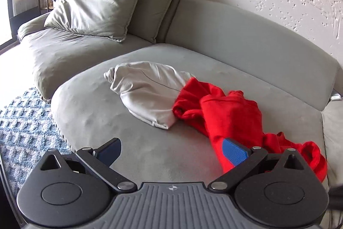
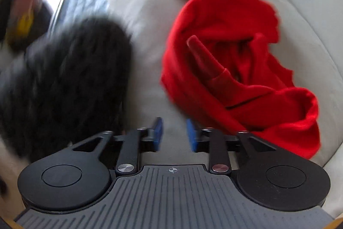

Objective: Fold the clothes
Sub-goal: 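Grasp the red shirt with the right tool and lift it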

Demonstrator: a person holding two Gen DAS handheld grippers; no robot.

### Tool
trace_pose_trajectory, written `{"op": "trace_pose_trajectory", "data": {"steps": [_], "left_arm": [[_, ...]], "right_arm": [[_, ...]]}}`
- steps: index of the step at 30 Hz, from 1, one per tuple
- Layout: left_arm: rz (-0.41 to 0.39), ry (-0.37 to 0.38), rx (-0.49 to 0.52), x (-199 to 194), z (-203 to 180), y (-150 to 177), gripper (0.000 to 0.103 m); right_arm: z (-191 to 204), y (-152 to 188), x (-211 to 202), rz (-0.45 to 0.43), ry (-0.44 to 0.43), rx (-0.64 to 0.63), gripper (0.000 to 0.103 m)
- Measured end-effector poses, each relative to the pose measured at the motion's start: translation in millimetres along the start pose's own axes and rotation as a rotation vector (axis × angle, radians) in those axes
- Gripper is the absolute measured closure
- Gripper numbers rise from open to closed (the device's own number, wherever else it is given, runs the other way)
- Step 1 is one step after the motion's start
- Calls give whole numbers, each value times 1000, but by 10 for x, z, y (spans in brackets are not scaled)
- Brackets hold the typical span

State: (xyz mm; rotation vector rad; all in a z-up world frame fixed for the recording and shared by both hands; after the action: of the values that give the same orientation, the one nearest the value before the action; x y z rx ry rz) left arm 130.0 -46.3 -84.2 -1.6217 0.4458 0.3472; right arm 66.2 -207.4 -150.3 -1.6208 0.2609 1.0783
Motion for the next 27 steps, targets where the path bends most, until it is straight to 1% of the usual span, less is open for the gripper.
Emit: {"op": "trace_pose_trajectory", "data": {"steps": [1,3,5,6,9,11,13,15,16,18,20,21,22,23,24,25,27], "left_arm": [[13,9,3,-5,-33,35,2],[33,41,31,-11,-147,88,2],[33,71,73,-23,-271,124,2],[30,82,92,-28,-321,139,2],[36,108,120,-23,-416,192,2],[45,111,122,12,-447,219,2],[53,110,116,41,-477,234,2],[59,126,108,34,-515,241,2],[59,137,106,28,-535,241,2],[55,153,112,27,-566,231,2],[50,154,112,42,-569,209,2],[45,147,104,54,-559,195,2],[40,141,95,63,-548,181,2],[37,136,88,70,-538,168,2],[34,134,82,72,-532,156,2],[30,136,78,68,-529,146,2],[20,142,77,52,-532,137,2]], "right_arm": [[-108,-90,-98,-52,7,81,40],[-359,-241,-291,-143,44,227,39],[-624,-307,-449,-204,115,339,39],[-760,-304,-514,-223,161,384,39],[-1151,-141,-601,-223,308,476,39],[-1408,-14,-611,-229,367,538,39],[-1726,135,-595,-263,443,596,39],[-2147,262,-521,-288,534,682,39],[-2253,328,-472,-292,528,731,37],[-2305,461,-369,-286,437,834,32],[-2356,588,-274,-280,345,935,31],[-2382,649,-229,-276,298,985,50],[-2301,633,-216,-258,254,951,86],[-2127,567,-242,-234,226,854,89],[-1925,504,-288,-214,206,752,90],[-1676,453,-337,-190,164,651,93],[-1136,454,-430,-104,31,498,94]]}}
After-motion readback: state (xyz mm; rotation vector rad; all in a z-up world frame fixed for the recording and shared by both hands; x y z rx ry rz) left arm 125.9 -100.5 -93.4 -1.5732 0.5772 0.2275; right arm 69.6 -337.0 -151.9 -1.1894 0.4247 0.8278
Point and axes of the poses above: each gripper's, at about its wrist camera, not at the fingertips, and x roughly the way its jaws point, z to its left, y to its underside, the point moved 8 cm from there along x, roughly the way its jaws point, and after that the axes turned 13 degrees about -z, right-handed, at the moved point
